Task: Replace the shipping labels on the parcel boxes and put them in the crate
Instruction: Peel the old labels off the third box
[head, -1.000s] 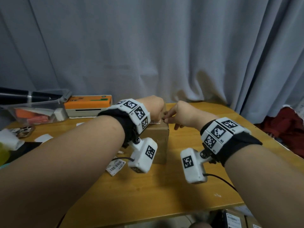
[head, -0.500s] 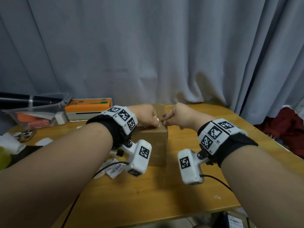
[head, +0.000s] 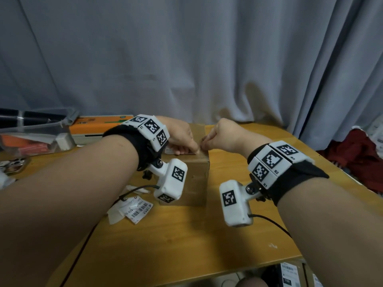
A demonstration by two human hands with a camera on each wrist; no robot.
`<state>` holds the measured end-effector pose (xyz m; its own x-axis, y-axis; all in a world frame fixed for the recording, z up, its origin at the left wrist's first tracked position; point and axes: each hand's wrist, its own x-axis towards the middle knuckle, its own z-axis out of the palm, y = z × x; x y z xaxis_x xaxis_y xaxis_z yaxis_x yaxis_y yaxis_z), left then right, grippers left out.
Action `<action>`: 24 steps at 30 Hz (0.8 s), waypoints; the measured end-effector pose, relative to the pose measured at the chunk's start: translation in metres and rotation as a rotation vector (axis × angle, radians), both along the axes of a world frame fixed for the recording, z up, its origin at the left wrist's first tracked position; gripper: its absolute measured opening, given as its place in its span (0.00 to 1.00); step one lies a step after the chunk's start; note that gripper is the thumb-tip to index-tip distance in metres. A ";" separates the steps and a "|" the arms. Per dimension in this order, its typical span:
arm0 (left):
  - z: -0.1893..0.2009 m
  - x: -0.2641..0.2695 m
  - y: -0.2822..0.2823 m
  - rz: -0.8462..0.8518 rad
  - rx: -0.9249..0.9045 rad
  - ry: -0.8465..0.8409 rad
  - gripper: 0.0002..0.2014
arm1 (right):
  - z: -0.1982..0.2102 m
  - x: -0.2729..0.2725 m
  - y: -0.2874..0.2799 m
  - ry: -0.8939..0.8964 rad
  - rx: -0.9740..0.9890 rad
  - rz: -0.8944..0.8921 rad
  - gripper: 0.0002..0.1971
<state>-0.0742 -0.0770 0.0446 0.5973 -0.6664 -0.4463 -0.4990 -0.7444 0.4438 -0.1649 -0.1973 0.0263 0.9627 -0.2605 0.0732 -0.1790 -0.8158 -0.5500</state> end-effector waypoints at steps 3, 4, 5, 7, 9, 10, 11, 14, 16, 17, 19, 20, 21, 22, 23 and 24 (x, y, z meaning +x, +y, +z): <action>0.000 -0.002 -0.004 0.012 0.030 -0.007 0.09 | -0.003 0.002 0.004 -0.065 -0.012 -0.098 0.09; 0.000 -0.002 -0.005 0.009 0.041 -0.016 0.08 | -0.004 0.002 0.005 -0.069 -0.010 -0.114 0.10; -0.001 -0.003 -0.006 0.006 0.048 -0.024 0.08 | -0.005 0.001 0.004 -0.067 0.000 -0.120 0.11; -0.002 -0.004 -0.008 -0.003 0.054 -0.054 0.07 | -0.006 0.001 0.003 -0.072 0.022 -0.108 0.14; -0.002 -0.006 -0.008 -0.014 0.051 -0.083 0.08 | -0.007 0.001 0.001 -0.077 0.026 -0.098 0.15; -0.003 -0.006 -0.007 -0.016 0.042 -0.086 0.08 | -0.007 0.001 0.001 -0.079 0.017 -0.094 0.14; -0.003 -0.007 -0.006 -0.020 0.030 -0.089 0.08 | -0.007 0.001 0.002 -0.078 0.003 -0.092 0.14; -0.007 -0.010 -0.003 -0.060 -0.023 -0.151 0.09 | -0.006 0.001 0.002 -0.064 -0.021 -0.085 0.12; -0.011 -0.012 0.000 -0.069 -0.072 -0.199 0.09 | -0.006 0.000 0.003 -0.056 -0.014 -0.081 0.11; -0.013 -0.012 0.003 -0.069 -0.098 -0.221 0.10 | -0.005 0.000 0.003 -0.054 -0.011 -0.079 0.11; -0.016 -0.011 0.009 -0.059 -0.151 -0.271 0.10 | -0.005 -0.002 0.005 -0.054 -0.006 -0.075 0.10; -0.016 -0.010 0.012 -0.045 -0.190 -0.292 0.09 | -0.004 -0.002 0.005 -0.050 -0.005 -0.071 0.09; -0.017 -0.010 0.016 -0.032 -0.247 -0.289 0.08 | -0.004 -0.003 0.005 -0.042 -0.004 -0.066 0.09; -0.017 -0.009 0.019 -0.014 -0.316 -0.244 0.06 | -0.003 -0.003 0.005 -0.035 -0.001 -0.062 0.08; -0.017 -0.010 0.023 0.008 -0.381 -0.180 0.06 | -0.003 -0.003 0.005 -0.031 0.003 -0.059 0.08; -0.017 -0.011 0.028 0.025 -0.420 -0.135 0.05 | -0.003 -0.003 0.005 -0.031 0.007 -0.060 0.08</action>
